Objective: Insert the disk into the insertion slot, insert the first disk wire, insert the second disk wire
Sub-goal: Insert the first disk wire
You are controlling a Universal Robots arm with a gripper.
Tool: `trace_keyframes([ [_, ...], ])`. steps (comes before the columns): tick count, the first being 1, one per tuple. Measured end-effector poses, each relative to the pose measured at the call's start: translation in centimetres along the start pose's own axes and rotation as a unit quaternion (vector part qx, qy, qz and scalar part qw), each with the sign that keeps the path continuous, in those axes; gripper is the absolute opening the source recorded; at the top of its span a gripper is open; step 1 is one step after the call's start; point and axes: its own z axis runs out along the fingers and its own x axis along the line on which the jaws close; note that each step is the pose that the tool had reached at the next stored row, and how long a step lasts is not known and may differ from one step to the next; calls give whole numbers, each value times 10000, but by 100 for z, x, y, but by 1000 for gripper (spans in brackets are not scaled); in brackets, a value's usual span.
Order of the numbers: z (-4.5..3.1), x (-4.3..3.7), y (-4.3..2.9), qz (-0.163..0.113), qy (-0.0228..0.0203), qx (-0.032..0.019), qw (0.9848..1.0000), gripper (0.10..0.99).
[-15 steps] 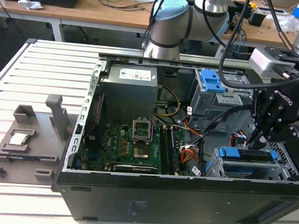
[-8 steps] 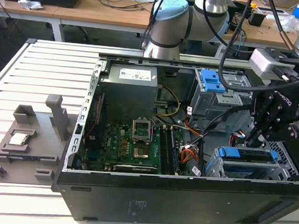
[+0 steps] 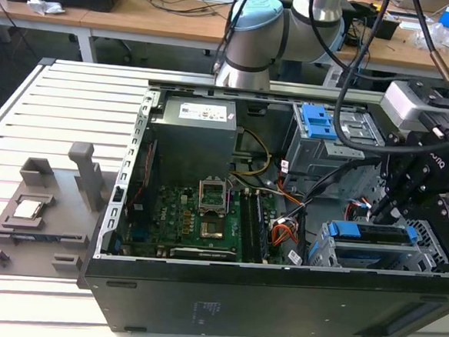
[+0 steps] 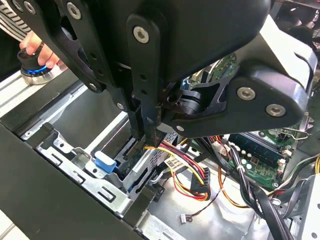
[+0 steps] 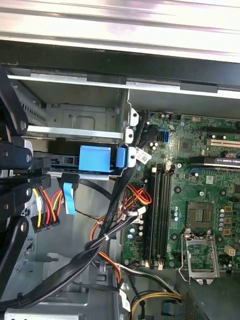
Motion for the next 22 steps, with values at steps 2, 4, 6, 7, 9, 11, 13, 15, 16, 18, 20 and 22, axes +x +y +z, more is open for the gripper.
trace_keyframes([
  [2,0,37,-13,11,-13,-3,10000,165],
  [4,0,47,-27,22,-15,-7,10000,165],
  [6,-1,53,-41,29,-15,-9,10000,165],
  [7,-2,55,-50,34,-15,-10,10000,165],
  [9,-2,57,-54,40,-16,-10,10000,165],
  [11,-3,63,-71,52,-17,-12,10000,165],
  [13,-4,68,-88,62,-18,-15,10000,165],
  [15,-4,75,-89,69,-18,-15,10000,165],
  [16,-4,80,-89,72,-18,-15,10000,165],
  [18,-4,96,-89,81,-18,-15,10000,165],
  [20,0,99,-89,93,-19,-16,10000,165],
  [22,6,98,-89,96,-20,-16,10000,165],
])
